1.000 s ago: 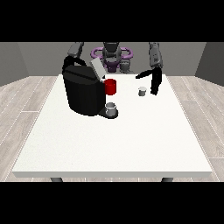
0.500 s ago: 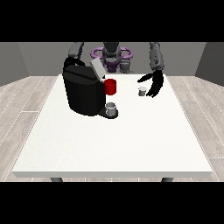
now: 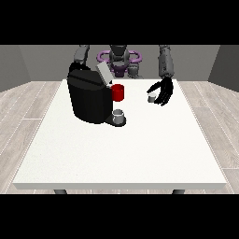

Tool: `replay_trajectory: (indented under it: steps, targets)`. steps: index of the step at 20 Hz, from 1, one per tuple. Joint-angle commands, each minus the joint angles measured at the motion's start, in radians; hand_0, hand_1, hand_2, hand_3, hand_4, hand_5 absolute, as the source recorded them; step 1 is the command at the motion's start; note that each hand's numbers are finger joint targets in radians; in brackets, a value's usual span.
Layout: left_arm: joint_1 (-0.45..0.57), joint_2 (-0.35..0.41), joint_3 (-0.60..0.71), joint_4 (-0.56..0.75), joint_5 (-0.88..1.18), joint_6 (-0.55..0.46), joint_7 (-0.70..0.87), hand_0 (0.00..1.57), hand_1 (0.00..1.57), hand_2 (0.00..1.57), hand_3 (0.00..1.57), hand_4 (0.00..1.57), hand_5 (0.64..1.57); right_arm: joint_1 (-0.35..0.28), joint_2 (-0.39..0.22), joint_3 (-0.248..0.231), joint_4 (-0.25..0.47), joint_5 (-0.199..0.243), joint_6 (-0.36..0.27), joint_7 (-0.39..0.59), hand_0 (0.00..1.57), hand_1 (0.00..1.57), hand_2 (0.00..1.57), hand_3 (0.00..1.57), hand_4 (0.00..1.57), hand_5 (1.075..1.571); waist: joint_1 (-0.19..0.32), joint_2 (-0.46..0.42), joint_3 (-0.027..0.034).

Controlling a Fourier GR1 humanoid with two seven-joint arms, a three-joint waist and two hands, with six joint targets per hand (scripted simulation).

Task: Insert the coffee pod into the coffee machine and close the lid

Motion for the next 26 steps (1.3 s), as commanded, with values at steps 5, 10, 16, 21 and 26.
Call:
replay_trajectory:
  steps: [5, 10, 16, 21, 26]
  targets:
    - [-0.029, -0.031, 0.028, 0.112, -0.062, 0.154, -0.1, 0.82, 0.82, 0.97, 0.74, 0.39, 1.571, -0.022, -0.026, -0.033, -0.008, -0.047, 0.04, -0.011, 0.0, 0.0, 0.0, 0.0, 0.51, 1.571, -0.021, 0.037, -0.0008]
    - [-0.088, 0.032, 0.025, 0.149, -0.11, 0.139, -0.105, 0.93, 0.93, 1.04, 0.82, 0.28, 1.571, -0.037, 0.016, 0.008, 0.003, -0.014, -0.001, -0.026, 0.0, 0.0, 0.0, 0.0, 0.51, 1.571, -0.03, 0.069, -0.001]
    - [-0.099, 0.036, 0.017, 0.173, -0.152, 0.141, -0.113, 1.23, 1.23, 1.36, 1.31, 0.47, 1.571, 0.006, -0.022, -0.019, -0.012, -0.048, 0.038, -0.002, 0.0, 0.0, 0.0, 0.0, 0.43, 1.571, -0.036, 0.013, -0.0008]
    - [-0.168, -0.011, -0.02, 0.08, -0.122, -0.01, -0.108, 1.48, 1.48, 1.47, 1.41, 0.63, 1.571, -0.009, 0.017, -0.038, 0.07, -0.052, -0.016, 0.024, 0.0, 0.0, 0.0, 0.0, 0.45, 1.571, 0.013, -0.07, -0.0003]
    - [-0.219, 0.005, 0.001, 0.069, -0.133, -0.001, -0.109, 1.32, 1.32, 1.38, 1.35, 0.58, 1.571, -0.06, -0.044, -0.049, 0.056, -0.079, 0.051, 0.055, 0.0, 0.0, 0.0, 0.0, 0.5, 1.571, -0.02, -0.039, -0.0007]
